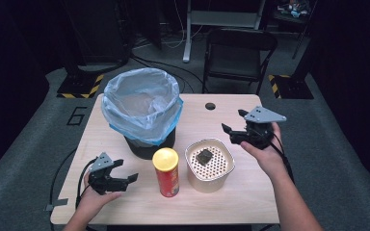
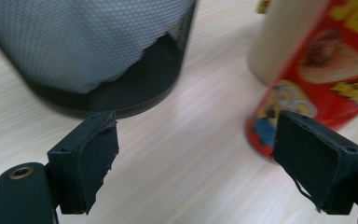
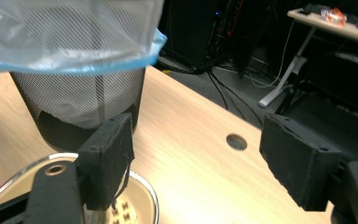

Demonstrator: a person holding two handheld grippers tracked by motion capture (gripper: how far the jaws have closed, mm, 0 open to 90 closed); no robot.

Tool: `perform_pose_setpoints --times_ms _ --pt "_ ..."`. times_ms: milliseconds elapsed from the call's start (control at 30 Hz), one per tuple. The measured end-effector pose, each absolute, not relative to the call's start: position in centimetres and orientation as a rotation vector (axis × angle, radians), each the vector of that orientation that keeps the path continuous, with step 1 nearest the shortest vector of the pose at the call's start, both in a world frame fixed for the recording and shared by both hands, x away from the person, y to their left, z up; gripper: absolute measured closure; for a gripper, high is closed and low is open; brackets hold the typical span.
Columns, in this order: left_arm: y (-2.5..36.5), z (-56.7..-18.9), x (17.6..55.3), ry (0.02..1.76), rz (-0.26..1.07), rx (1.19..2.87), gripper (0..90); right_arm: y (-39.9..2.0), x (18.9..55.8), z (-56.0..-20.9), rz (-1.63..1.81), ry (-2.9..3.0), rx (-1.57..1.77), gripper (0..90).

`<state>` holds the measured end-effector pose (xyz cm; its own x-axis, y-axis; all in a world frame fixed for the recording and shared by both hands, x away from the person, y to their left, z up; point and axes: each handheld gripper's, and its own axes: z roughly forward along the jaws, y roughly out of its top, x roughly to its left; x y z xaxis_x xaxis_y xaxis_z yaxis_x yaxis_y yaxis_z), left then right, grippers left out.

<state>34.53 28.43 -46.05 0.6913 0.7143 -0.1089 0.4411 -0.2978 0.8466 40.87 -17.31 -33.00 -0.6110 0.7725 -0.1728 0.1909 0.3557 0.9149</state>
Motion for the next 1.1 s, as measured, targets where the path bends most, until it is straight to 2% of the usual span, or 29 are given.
perform_pose_setpoints --times_ms 367,467,800,1100 --pt "25.6 -45.0 33.3 0.788 0.267 1.923 14.0 -20.9 39.5 -36.5 1.234 1.946 0.968 26.5" --pt "25.2 -44.8 33.1 0.743 0.286 1.943 14.0 -21.7 39.2 -37.4 1.199 1.948 0.996 25.9" --pt "23.6 -44.9 33.1 0.714 0.262 1.943 14.1 -23.2 38.5 -39.2 1.047 1.938 1.018 25.9" --pt "22.5 -45.0 33.7 0.689 0.196 1.917 13.3 -24.5 38.1 -41.1 1.091 1.904 1.074 26.3"
